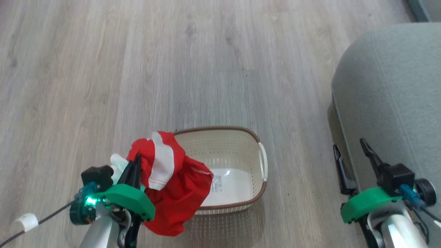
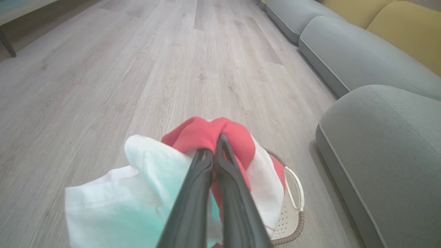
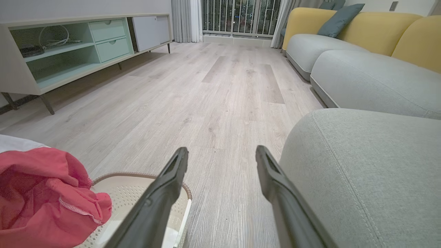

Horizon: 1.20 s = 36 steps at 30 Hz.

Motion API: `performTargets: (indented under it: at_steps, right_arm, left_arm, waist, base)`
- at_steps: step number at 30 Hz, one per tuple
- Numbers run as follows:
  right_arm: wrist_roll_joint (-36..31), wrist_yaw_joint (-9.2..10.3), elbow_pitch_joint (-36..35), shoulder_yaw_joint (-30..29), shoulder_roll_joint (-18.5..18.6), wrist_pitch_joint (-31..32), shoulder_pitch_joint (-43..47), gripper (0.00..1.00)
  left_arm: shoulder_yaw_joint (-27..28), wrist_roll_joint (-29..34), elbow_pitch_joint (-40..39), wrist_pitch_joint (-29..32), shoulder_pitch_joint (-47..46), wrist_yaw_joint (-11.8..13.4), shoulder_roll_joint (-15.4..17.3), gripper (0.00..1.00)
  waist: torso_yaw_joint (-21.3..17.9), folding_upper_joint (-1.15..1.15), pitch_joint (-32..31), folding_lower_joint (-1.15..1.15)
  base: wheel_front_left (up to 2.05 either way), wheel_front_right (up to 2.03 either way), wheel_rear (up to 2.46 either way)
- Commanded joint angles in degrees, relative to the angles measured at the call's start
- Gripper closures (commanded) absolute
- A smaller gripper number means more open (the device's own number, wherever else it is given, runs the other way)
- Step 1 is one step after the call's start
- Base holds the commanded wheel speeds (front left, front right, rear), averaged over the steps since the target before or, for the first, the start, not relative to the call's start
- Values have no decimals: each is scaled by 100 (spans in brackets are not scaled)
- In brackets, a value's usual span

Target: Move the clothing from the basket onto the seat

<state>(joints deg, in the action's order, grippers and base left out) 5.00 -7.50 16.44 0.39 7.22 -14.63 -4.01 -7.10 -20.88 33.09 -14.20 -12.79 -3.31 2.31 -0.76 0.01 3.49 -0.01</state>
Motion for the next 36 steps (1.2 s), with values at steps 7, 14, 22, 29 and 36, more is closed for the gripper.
performTargets:
  at_steps: [7,14,22,29,36]
  right_arm:
    - [-65,1,-87,222,75,-37,25,0]
    - [-69,1,-41,243,110,-37,34,0]
    - [-77,1,-30,272,115,-37,0,0]
    - [-75,1,-23,305,107,-37,-43,0]
    - [-58,1,12,449,102,-37,-114,0]
  left_arm:
    - [216,-49,-273,-80,-102,49,138,100]
    - [121,-27,-438,-68,-157,28,152,100]
    - [50,-26,-625,10,-156,63,185,100]
    - [8,-54,-706,49,-156,67,198,100]
    - [-60,-73,-750,64,-170,60,202,100]
  waist:
    - [-141,-1,-239,1]
    - [-164,-1,-330,1]
    - [-148,-1,-326,1]
    - [-145,-1,-287,1]
    - [-174,-1,-246,1]
  base:
    - [0,0,0]
    - [0,0,0]
    - [0,0,0]
    - [0,0,0]
    - [0,0,0]
